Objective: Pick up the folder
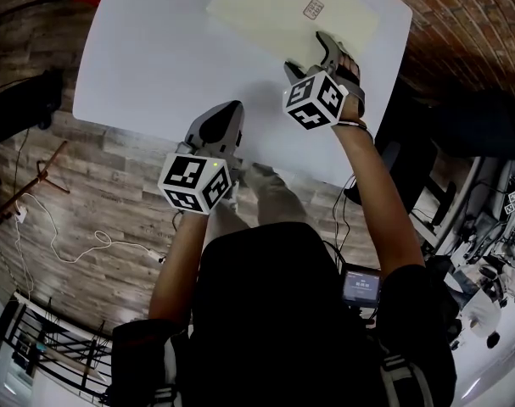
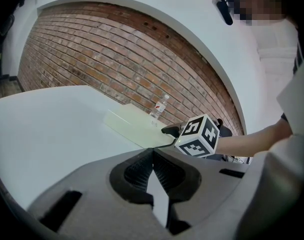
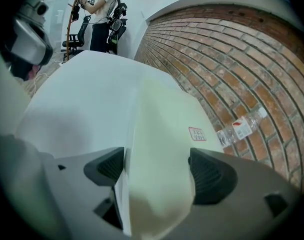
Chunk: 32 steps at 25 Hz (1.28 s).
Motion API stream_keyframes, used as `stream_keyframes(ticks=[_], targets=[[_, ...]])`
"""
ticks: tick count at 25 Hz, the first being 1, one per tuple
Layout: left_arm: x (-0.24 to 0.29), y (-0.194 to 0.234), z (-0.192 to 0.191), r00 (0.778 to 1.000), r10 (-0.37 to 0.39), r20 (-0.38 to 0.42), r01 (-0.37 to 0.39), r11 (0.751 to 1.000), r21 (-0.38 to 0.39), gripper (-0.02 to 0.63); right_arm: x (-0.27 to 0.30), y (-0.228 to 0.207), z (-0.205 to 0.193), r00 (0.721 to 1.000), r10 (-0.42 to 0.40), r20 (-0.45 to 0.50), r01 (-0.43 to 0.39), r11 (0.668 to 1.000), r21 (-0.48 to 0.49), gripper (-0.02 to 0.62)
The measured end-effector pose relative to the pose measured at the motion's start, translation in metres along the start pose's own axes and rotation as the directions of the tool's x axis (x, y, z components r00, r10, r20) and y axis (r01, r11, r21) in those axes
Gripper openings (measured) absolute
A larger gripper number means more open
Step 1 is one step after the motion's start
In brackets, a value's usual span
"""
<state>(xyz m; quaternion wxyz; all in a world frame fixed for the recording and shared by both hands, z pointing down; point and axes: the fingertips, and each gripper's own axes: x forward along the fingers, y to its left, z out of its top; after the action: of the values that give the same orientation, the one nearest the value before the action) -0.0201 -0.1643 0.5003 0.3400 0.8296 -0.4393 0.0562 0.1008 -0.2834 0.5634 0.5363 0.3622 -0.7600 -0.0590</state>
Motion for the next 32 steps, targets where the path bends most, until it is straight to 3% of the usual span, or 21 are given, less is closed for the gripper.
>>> stream_keyframes(ticks=[32], targets=[[0.0049,0.0063,0.0002,1.000,-0.001,-0.004,0.001,1.000,-0.014,0.014,-0.0022,0.0049,0.0022,1.000,0.007,-0.013,-0.008,1.000,-0.015,0.357]])
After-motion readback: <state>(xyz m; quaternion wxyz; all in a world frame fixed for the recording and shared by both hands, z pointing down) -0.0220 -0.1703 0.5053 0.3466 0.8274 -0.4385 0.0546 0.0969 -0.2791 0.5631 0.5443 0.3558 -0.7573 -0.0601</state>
